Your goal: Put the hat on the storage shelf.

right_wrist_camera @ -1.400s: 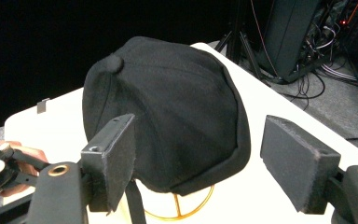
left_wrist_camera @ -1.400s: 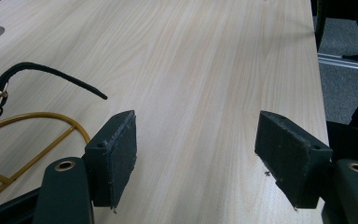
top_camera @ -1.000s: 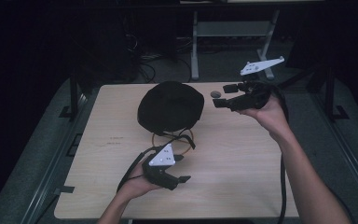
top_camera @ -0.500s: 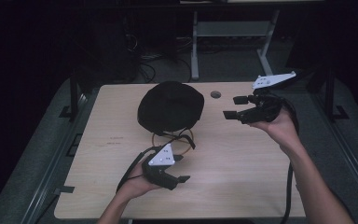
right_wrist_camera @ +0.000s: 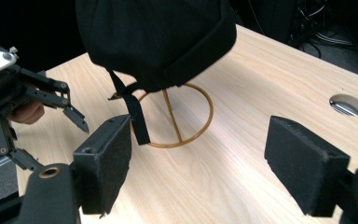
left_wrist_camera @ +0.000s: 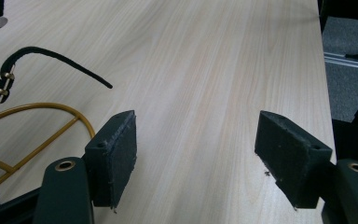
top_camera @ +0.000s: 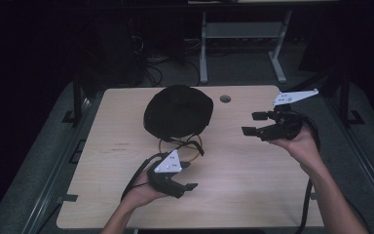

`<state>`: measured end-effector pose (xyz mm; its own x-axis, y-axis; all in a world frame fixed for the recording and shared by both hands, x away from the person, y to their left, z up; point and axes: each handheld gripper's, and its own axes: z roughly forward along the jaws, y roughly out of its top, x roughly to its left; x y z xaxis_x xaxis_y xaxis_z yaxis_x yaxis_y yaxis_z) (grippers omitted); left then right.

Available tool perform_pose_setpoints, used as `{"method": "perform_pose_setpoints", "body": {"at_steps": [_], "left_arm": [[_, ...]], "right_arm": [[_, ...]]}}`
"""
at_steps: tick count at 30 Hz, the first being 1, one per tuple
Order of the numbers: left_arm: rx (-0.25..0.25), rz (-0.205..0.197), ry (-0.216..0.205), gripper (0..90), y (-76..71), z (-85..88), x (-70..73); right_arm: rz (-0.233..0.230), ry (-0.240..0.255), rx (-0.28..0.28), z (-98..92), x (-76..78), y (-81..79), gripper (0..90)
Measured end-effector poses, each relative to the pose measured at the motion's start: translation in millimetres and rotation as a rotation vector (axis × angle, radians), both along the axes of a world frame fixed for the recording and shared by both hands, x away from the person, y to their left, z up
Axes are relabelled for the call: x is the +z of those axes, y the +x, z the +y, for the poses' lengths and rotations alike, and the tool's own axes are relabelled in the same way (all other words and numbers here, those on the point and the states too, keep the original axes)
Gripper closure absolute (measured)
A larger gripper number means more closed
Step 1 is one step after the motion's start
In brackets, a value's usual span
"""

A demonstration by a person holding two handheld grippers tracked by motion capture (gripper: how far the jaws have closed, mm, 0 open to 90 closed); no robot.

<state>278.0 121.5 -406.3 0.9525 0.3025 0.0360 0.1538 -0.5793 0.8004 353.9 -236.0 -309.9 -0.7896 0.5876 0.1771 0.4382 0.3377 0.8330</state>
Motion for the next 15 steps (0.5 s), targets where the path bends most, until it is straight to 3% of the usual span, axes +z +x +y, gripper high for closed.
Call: {"method": "perform_pose_setpoints", "body": {"at_steps": [15], "left_arm": [[0.005,0.001,-0.003,29.2,0.2,3.1,0.2]], "right_arm": [[0.042,0.003,-0.028,-21.2,-29.3,-19.7,21.7]]}}
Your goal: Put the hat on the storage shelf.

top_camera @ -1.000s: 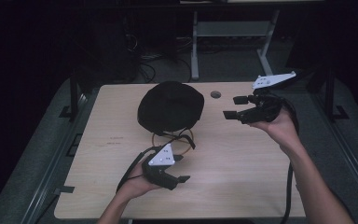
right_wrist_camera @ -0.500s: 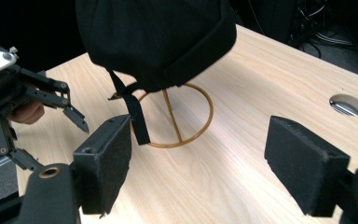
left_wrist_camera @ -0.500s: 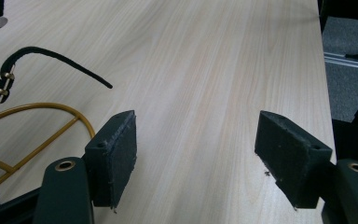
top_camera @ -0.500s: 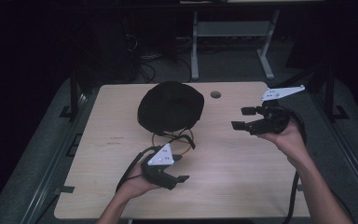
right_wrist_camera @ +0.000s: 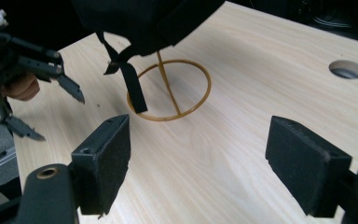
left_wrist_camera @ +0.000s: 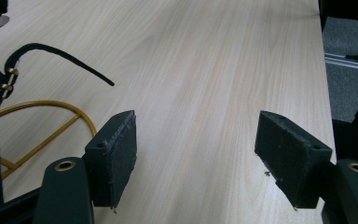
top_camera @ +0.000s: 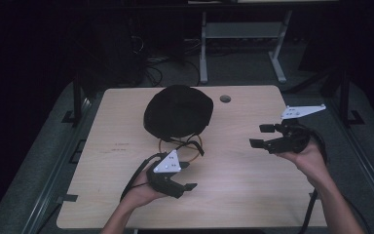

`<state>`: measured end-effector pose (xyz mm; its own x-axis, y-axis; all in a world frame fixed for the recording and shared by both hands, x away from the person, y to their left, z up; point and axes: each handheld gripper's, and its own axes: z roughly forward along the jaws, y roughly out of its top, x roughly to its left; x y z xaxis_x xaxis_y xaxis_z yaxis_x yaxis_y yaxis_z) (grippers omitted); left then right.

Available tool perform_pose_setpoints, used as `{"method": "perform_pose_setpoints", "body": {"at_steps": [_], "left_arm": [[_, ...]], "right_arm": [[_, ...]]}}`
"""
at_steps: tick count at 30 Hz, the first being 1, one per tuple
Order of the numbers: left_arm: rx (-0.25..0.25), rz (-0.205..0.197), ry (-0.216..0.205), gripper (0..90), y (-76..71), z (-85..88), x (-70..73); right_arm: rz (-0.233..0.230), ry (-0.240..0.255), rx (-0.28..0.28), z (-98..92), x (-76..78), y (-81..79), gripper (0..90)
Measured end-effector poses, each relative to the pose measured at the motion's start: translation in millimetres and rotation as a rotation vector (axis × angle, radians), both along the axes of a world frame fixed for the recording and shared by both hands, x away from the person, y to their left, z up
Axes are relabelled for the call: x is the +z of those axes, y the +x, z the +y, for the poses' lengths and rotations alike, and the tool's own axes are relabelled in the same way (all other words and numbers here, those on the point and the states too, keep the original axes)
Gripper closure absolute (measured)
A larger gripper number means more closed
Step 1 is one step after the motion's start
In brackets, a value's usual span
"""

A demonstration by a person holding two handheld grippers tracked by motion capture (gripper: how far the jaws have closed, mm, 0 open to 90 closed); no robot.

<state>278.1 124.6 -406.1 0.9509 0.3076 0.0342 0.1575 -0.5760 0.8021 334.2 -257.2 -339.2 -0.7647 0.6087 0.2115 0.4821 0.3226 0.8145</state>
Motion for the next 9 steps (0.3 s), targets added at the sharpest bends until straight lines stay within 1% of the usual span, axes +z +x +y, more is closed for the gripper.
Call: {"method": "perform_pose_setpoints", "body": {"at_steps": [4,9], "left_arm": [[0.006,0.000,-0.008,29.2,0.7,1.7,0.2],[0.002,0.009,-0.004,29.2,1.7,2.6,-0.1]], "right_arm": [[0.010,-0.001,-0.008,-5.5,-10.3,-7.7,21.2],[0.031,-0.002,-0.016,-11.7,-26.9,-18.6,20.0]]}}
